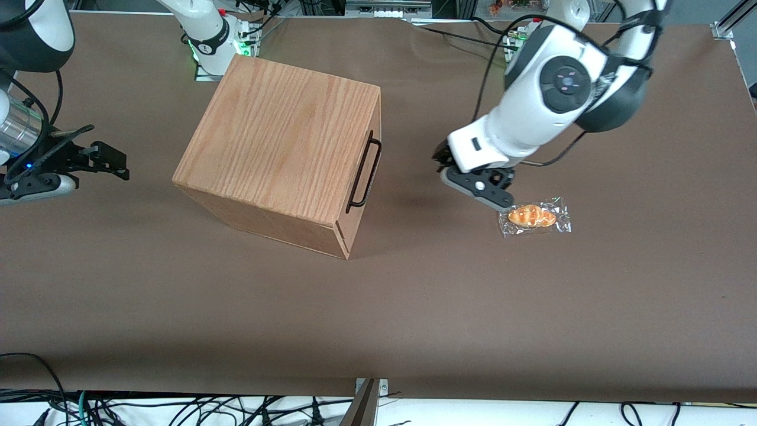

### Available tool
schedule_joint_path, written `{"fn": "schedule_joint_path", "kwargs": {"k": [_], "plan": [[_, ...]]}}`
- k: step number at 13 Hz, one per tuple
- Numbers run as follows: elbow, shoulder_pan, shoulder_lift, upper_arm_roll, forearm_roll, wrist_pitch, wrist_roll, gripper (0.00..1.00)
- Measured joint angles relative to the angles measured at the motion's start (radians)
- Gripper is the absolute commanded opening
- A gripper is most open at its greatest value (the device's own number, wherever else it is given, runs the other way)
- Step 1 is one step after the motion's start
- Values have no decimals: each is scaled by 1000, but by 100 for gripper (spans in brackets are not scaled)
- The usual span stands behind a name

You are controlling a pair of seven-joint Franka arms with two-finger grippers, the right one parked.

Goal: Open top drawer with left arm

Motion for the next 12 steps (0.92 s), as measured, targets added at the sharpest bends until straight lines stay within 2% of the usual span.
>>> {"fn": "schedule_joint_path", "kwargs": {"k": [2,4,8,12], "plan": [[17,-63,52,-1,-6,50,-75,100],[62,-102,115,0,-54,62,-120,100],[128,-112,193,3,-158,66,-132,100],[137,-113,220,3,-176,86,-133,100]]}}
